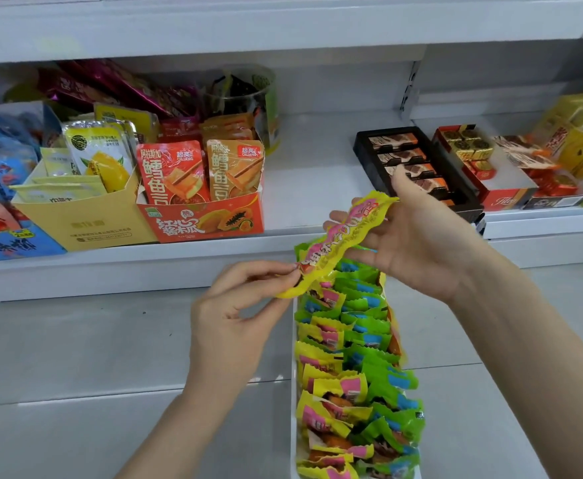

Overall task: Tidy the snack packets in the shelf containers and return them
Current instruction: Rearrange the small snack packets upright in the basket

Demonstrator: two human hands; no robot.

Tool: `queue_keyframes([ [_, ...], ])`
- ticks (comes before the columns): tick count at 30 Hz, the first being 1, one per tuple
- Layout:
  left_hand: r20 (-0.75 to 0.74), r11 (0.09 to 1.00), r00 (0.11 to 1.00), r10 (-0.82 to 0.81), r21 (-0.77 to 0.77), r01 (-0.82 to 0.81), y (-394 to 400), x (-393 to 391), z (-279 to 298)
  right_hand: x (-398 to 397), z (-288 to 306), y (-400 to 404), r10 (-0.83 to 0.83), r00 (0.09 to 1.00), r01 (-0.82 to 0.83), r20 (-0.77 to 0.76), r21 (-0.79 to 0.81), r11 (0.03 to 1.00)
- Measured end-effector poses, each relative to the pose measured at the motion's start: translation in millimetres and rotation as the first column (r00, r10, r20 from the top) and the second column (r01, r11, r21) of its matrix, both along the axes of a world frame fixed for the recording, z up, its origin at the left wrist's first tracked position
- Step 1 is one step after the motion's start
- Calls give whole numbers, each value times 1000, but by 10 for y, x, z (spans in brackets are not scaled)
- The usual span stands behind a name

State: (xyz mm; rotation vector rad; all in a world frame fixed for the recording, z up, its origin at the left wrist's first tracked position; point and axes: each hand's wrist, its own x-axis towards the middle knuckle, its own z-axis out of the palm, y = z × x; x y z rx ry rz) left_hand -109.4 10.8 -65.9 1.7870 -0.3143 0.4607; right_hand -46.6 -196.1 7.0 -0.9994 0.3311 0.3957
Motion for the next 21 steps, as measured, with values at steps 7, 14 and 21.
queue_keyframes([
  [7, 220, 965, 975, 33, 246, -88, 73, 51, -48, -37, 142, -171, 181, 937, 2, 300, -523, 853],
  [14, -152, 950, 988, 35, 312, 14, 40, 151, -190, -53, 342, -398, 93, 725, 456, 682, -577, 677],
  [21, -300, 806, 940, -165, 508, 304, -143, 196, -191, -157, 177, -360, 160, 710, 474, 686, -633, 612],
])
